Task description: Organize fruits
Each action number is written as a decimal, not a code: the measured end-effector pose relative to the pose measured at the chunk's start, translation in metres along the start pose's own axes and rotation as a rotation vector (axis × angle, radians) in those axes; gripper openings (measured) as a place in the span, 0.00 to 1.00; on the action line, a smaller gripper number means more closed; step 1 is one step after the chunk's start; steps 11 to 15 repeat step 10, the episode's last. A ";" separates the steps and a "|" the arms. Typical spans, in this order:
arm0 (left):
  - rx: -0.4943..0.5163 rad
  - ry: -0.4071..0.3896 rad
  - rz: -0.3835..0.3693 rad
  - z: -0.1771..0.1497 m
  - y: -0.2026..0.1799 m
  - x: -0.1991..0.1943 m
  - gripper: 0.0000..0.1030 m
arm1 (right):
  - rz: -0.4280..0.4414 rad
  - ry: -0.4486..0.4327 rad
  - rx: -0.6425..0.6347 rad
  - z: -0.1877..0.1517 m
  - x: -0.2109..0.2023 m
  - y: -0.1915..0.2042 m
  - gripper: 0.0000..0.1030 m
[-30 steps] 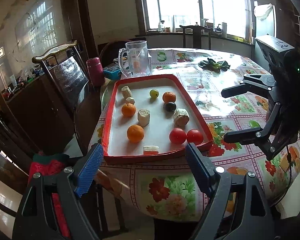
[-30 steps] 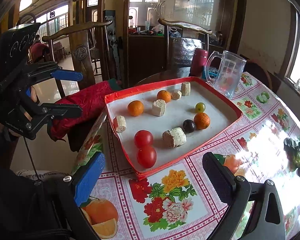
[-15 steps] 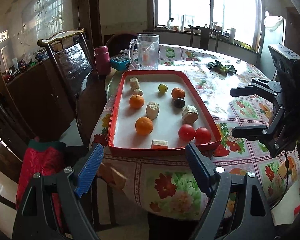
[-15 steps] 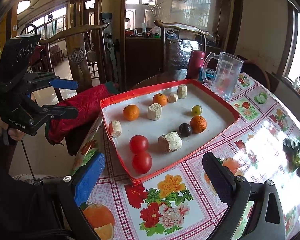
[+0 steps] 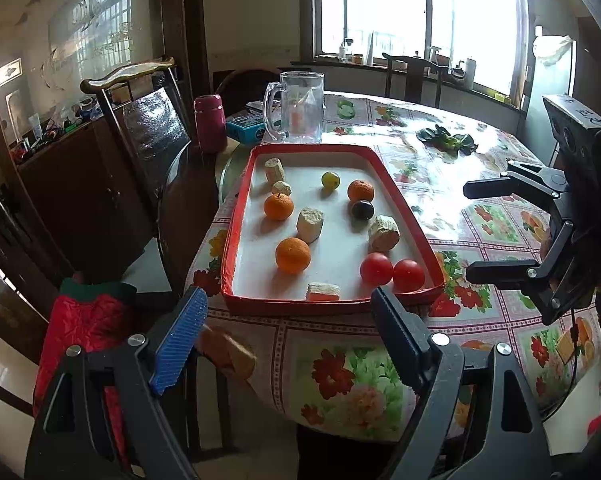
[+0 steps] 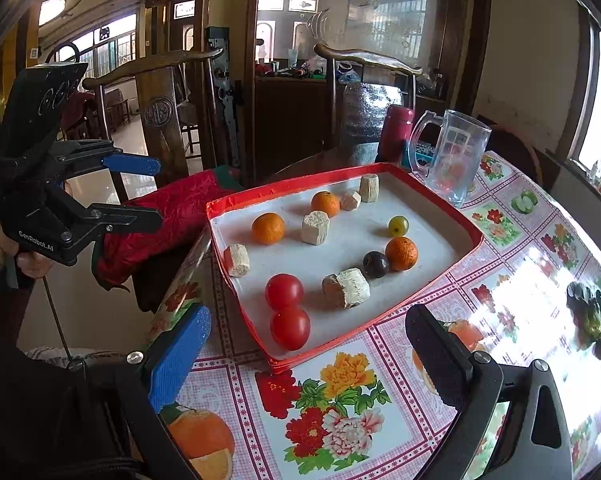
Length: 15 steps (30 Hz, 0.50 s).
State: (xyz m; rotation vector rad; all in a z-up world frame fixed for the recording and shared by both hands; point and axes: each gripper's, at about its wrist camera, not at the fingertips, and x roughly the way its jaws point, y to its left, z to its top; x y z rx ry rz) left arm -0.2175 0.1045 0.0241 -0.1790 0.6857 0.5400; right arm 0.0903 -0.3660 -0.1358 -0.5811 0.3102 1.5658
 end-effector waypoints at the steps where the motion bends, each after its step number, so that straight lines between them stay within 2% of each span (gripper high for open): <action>1: 0.003 0.000 0.001 0.000 -0.001 0.000 0.82 | 0.002 -0.001 -0.001 0.000 0.000 0.000 0.96; 15: 0.026 0.008 -0.002 0.004 -0.012 0.001 0.82 | 0.005 -0.005 0.017 -0.004 -0.002 -0.001 0.96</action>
